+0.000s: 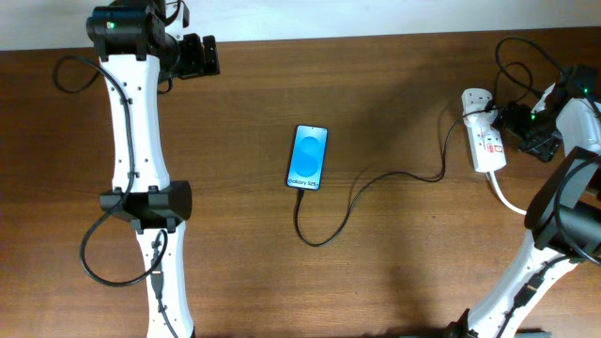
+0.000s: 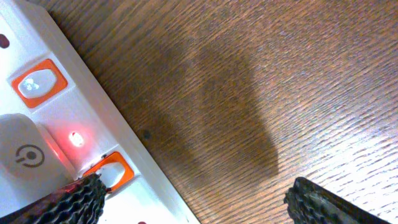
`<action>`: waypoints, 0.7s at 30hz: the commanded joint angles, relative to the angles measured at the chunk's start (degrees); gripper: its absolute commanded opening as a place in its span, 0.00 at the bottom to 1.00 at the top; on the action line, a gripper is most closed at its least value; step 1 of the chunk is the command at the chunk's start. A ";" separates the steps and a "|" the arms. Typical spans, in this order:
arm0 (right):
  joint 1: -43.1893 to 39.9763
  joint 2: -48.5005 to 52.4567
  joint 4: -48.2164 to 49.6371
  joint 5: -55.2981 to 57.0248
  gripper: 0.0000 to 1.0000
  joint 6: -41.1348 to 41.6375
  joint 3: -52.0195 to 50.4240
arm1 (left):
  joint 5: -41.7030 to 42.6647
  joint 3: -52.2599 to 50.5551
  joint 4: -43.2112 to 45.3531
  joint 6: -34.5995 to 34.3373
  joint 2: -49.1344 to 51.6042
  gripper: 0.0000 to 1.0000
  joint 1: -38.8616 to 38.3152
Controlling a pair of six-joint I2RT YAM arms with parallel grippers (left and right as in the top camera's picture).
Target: Plug charger to phone and switch on socket
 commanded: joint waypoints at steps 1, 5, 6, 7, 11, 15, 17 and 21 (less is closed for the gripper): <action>5.46 3.04 -0.96 -7.76 0.98 -2.32 -1.31 | -0.61 -0.09 -0.07 -0.70 -0.02 0.99 0.04; 5.33 -1.51 -3.67 -11.06 0.98 -1.09 -1.29 | -0.61 -0.09 -0.07 -0.72 -0.02 0.99 0.04; 5.29 -4.33 -5.55 -6.78 0.98 1.99 -1.29 | -0.61 -0.09 -0.07 -0.70 -0.02 0.99 0.02; 5.31 -6.27 -6.60 -4.59 0.98 3.19 -1.29 | -0.61 -0.09 -0.07 -0.70 -0.02 0.99 0.04; 5.31 -17.70 -14.86 0.85 0.98 3.58 -1.29 | -0.61 -0.09 -0.07 -0.70 -0.02 0.99 0.04; 5.31 -28.68 -22.86 2.89 0.98 3.54 -1.29 | -0.61 -0.09 -0.07 -0.70 -0.02 0.99 0.04; 6.10 -37.13 -28.06 2.84 0.98 3.54 -1.86 | -0.61 -0.09 -0.07 -0.70 -0.02 0.99 0.04; 12.70 -61.96 -29.05 2.12 0.98 3.58 -15.13 | -0.61 -0.09 -0.07 -0.70 -0.02 0.99 0.04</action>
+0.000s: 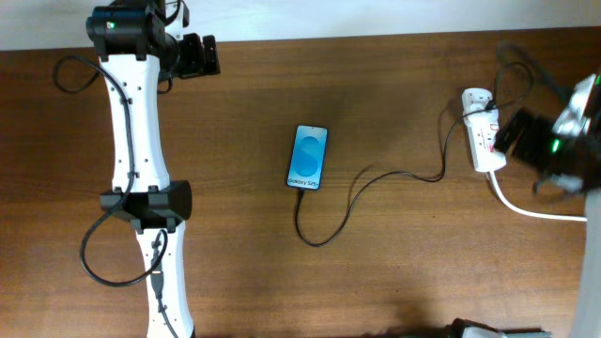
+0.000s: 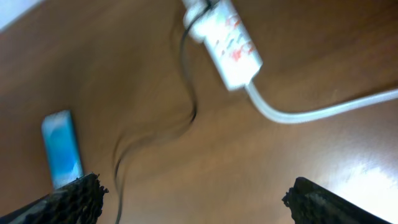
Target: Plug charger to phone and switch on socket
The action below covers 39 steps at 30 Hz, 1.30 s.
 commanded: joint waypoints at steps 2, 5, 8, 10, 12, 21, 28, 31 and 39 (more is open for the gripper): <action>5.31 -17.62 -2.25 -7.04 0.98 0.48 -12.52 | -0.61 -0.09 -0.17 -0.68 -0.02 0.99 0.02; 5.38 -21.53 -8.28 -13.27 0.98 0.46 -15.54 | -0.61 -0.09 -0.17 -0.68 -0.02 0.99 0.04; 5.38 -20.28 -8.98 -13.11 0.98 0.48 -15.54 | -0.61 -0.09 -0.17 -0.68 -0.02 0.99 0.04; 5.38 -18.80 -9.01 -12.87 0.98 0.46 -15.54 | -0.61 -0.09 -0.17 -0.68 -0.02 0.99 0.04; 5.38 -17.38 -9.01 -13.27 0.98 0.44 -15.54 | -0.61 -0.09 -0.17 -0.68 -0.02 1.00 0.04; 5.40 -21.88 -8.92 -12.07 0.99 -9.33 -15.67 | -0.61 -0.09 -0.17 -0.68 -0.02 0.99 0.04; 6.71 -37.40 -0.44 -12.70 0.98 -14.64 -27.08 | -0.61 -0.09 -0.17 -0.68 -0.02 0.99 0.04; 19.61 -42.66 11.45 -11.28 0.98 -14.62 -34.34 | -0.61 -0.09 -0.17 -0.68 -0.02 0.99 0.04; 26.53 -57.57 40.92 -7.08 0.98 -14.80 -60.61 | -0.61 -0.09 -0.17 -0.68 -0.02 0.99 0.04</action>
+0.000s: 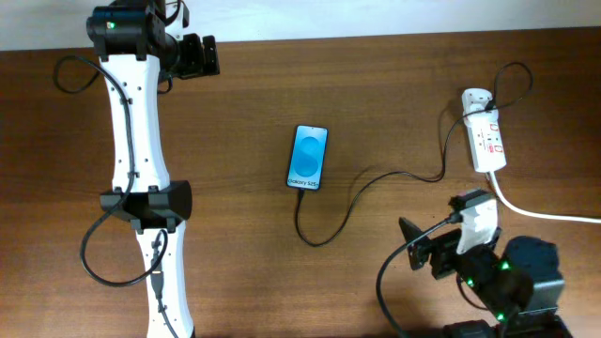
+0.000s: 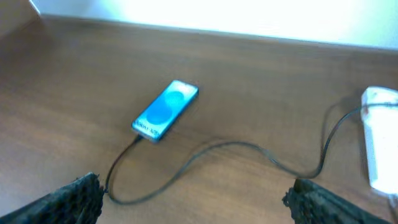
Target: Plug charger to phone and switch on socket
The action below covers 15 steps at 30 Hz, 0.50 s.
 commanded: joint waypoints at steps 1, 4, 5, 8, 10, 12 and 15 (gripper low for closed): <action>3.63 -6.99 7.54 4.87 0.98 -0.59 -8.13 | -0.44 -0.09 -0.04 -0.70 -0.02 0.99 0.04; 3.98 -13.60 13.55 5.64 0.98 -0.59 -14.23 | -0.44 -0.09 -0.04 -0.68 -0.02 0.99 0.04; 3.98 -15.37 14.99 6.03 0.98 -0.59 -15.76 | -0.44 -0.09 -0.04 -0.68 -0.02 0.99 0.04; 3.87 -20.92 19.61 6.49 0.98 -0.59 -20.61 | -0.44 -0.09 -0.04 -0.68 -0.02 0.99 0.04; 2.49 -23.08 24.48 6.67 0.98 -0.59 -24.28 | -0.46 -0.09 -0.04 -0.68 -0.02 0.99 0.02; 1.16 -23.08 29.22 6.69 0.98 -0.59 -26.93 | -0.44 -0.09 -0.04 -0.68 -0.02 0.99 0.04; 0.42 -23.08 36.00 7.52 0.98 -0.59 -30.84 | -0.44 -0.09 -0.04 -0.68 -0.02 0.99 0.04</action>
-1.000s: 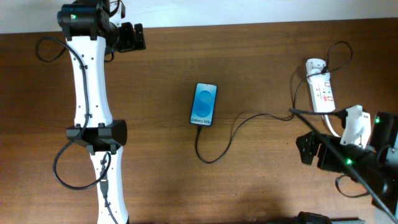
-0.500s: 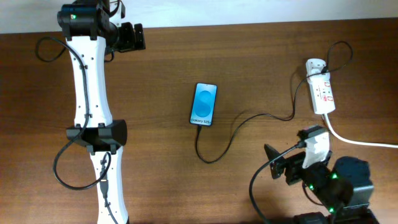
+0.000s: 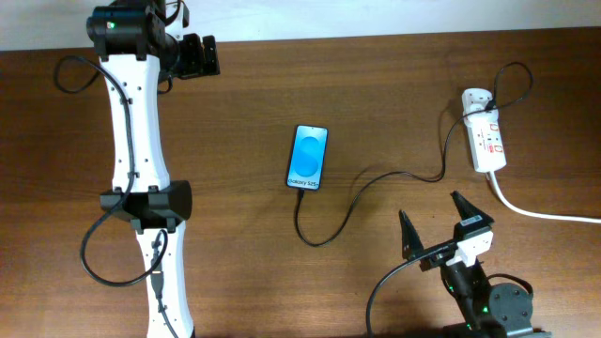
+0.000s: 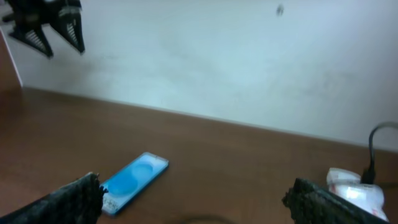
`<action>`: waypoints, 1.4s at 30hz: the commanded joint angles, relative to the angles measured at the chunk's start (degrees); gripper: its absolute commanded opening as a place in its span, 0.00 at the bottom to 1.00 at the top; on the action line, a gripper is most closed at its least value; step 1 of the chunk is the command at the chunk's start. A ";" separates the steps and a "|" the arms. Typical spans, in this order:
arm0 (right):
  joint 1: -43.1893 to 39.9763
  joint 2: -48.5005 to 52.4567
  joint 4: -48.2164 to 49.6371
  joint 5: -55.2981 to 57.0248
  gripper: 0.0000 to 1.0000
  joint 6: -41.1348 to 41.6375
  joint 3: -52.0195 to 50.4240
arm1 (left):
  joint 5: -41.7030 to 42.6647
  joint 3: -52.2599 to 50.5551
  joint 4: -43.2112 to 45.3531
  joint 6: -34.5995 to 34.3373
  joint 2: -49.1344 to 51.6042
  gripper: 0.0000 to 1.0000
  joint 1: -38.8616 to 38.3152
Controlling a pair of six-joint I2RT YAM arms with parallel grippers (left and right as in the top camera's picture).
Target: Plug charger to phone and switch on socket
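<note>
The phone (image 3: 308, 157) lies screen up and lit blue in the middle of the table, and shows low in the right wrist view too (image 4: 134, 180). A black cable (image 3: 376, 178) runs from its near end in a loop to the charger plug (image 3: 477, 99) at the far end of the white socket strip (image 3: 485, 143). The strip (image 4: 356, 191) shows at the right edge of the wrist view. My right gripper (image 3: 427, 204) is open and empty near the front edge, well short of the strip (image 4: 194, 186). My left gripper (image 3: 199, 55) is at the far left, away from everything, fingers apart.
A thick white lead (image 3: 535, 211) runs from the strip off the right edge. The left arm (image 3: 131, 141) stretches along the left side of the table. A pale wall (image 4: 217, 62) stands behind the far table edge.
My right gripper has drawn back a little toward the front edge and tilted up, so its camera now takes in the wall. Phone, cable and strip lie as they did.
At first my right gripper was down on the socket strip beside an orange switch, with a red light lit. Then it was raised off the strip. Later it was near the front right of the table, open, and now it is tilted up there.
</note>
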 commanded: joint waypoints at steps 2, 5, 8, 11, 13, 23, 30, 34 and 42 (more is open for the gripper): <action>-0.66 -0.70 11.34 1.57 0.98 0.15 -7.76 | -0.44 -0.09 -0.04 -0.66 -0.02 0.99 0.04; -0.66 -0.70 10.73 2.64 0.98 0.17 -8.11 | -0.46 -0.09 -0.04 -0.66 -0.02 0.99 0.02; -1.33 -0.70 1.36 3.19 0.98 0.37 -8.11 | -0.44 -0.09 -0.04 -0.66 -0.02 0.99 0.04; -1.33 -0.70 1.40 3.10 0.98 0.37 -8.11 | -0.44 -0.09 -0.04 -0.66 -0.02 0.99 0.02; -1.33 -0.70 1.40 3.10 0.98 0.37 -8.11 | -0.44 -0.09 -0.04 -0.66 -0.02 0.99 0.04; -1.33 -0.70 1.40 3.10 0.98 0.37 -8.11 | -0.44 -0.09 -0.04 -0.66 -0.02 0.99 0.04; -1.33 -0.70 1.40 3.10 0.98 0.37 -8.11 | -0.44 -0.09 -0.04 -0.66 -0.02 0.99 0.04; -1.33 -0.70 1.40 3.10 0.98 0.37 -8.11 | -0.44 -0.09 -0.04 -0.66 -0.02 0.99 0.04; -1.33 -0.70 1.40 3.10 0.98 0.37 -8.11 | -1.18 -0.92 -0.04 1.05 -4.76 1.00 -0.13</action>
